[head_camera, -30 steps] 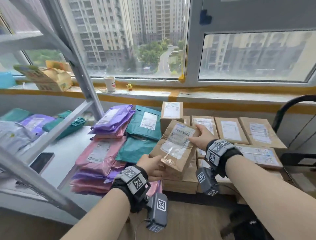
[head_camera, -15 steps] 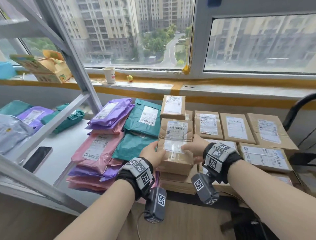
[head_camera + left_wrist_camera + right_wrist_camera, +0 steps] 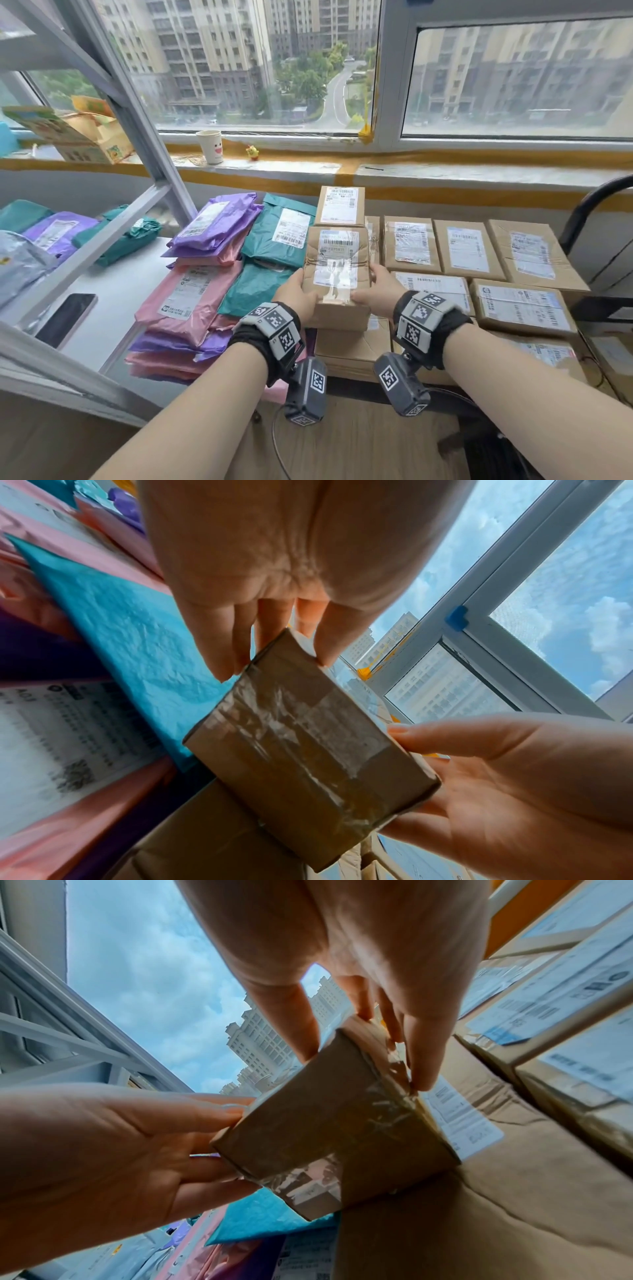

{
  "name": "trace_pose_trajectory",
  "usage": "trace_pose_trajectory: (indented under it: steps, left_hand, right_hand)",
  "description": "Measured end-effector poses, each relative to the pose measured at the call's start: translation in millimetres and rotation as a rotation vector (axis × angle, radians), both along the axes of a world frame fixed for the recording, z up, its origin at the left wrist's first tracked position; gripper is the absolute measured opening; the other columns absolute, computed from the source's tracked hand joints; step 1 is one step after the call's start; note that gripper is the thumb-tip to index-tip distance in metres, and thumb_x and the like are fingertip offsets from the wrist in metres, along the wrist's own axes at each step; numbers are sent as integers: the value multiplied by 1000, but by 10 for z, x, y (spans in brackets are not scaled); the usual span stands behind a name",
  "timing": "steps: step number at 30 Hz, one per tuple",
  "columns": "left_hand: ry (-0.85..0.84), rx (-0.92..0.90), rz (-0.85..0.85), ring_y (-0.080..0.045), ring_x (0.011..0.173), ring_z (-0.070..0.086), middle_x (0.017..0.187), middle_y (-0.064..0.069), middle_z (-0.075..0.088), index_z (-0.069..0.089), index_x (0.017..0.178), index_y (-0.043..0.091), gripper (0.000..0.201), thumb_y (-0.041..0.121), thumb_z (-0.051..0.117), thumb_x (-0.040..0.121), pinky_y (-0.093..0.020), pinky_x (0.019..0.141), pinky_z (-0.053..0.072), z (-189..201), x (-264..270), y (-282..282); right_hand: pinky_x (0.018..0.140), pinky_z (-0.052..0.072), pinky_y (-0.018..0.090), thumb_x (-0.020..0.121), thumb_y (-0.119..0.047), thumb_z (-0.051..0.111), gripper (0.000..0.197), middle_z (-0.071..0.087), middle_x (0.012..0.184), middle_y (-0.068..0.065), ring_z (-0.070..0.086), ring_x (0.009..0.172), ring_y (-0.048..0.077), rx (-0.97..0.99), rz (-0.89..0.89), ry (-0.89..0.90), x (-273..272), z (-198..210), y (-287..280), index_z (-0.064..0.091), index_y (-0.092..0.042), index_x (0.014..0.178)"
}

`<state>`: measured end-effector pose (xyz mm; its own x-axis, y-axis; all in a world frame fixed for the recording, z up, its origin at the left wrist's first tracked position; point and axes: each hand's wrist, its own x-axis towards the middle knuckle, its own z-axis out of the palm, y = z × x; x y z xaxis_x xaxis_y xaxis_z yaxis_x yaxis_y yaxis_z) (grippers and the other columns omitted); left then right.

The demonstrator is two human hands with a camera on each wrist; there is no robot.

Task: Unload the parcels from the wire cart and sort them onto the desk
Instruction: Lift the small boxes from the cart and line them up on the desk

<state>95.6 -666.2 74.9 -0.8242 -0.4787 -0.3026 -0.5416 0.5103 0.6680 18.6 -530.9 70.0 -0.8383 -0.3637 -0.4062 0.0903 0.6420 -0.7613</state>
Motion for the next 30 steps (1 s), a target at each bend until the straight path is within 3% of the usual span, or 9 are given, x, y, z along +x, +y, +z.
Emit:
trace_pose_trajectory:
  steps: [5,8,14,16,19,21,25,28,30]
  left_hand:
    - [14,-21,-7,-26,124,49,142,-9,45,31,145,15,51,12,43,96,-31,102,41,40,45,-26]
    - [20,-49,-21,-24,132,42,148,-7,39,25,148,16,55,15,43,96,-30,104,35,57,91,-48]
    - [77,-187,-103,-25,129,44,144,-10,43,35,144,13,49,15,45,96,-31,103,36,171,193,-24]
    - [106,-245,-121,-27,129,44,141,-12,45,38,142,12,47,16,46,95,-33,104,36,199,211,-6]
    - [129,-307,-174,-28,129,42,140,-11,45,43,139,13,46,18,47,93,-37,107,36,207,231,58]
    - [149,-341,-228,-26,132,39,142,-10,42,40,140,14,48,20,47,94,-37,110,33,210,241,122]
    - [192,-376,-319,-23,135,35,144,-7,40,40,140,17,45,22,46,95,-36,111,29,242,278,328]
    - [212,-413,-405,-21,133,36,143,-5,41,41,140,18,43,20,42,97,-34,110,29,294,309,532]
    - [220,-405,-459,-21,131,39,142,-4,42,42,139,18,41,19,40,98,-33,108,32,341,325,683]
  right_hand:
    - [60,46,23,83,-12,64,80,55,121,10,53,74,13,-37,-31,-16,37,-7,28,18,-10,148]
    - [52,36,20,83,-17,66,84,47,135,13,40,62,6,-41,-76,-20,31,-48,31,15,-13,149]
    - [97,48,40,84,-22,65,80,38,144,13,53,113,24,-18,-146,17,164,42,105,17,-12,148]
    - [98,47,41,85,-23,63,78,37,145,13,52,118,26,-4,-167,28,232,92,146,18,-13,148]
    - [67,50,29,88,-22,60,72,55,117,12,57,80,17,8,-212,43,355,162,249,21,-10,146]
    - [61,44,26,88,-22,59,70,56,97,8,51,70,14,8,-246,63,423,170,346,21,-8,146]
    - [68,49,29,87,-24,61,68,53,88,3,54,75,15,15,-299,76,580,160,564,28,-7,144]
    - [97,48,38,87,-27,61,57,54,124,10,55,110,24,29,-312,96,677,178,779,42,-7,137]
    - [99,47,40,88,-25,60,45,54,127,10,53,114,25,35,-315,109,730,213,943,52,-7,128]
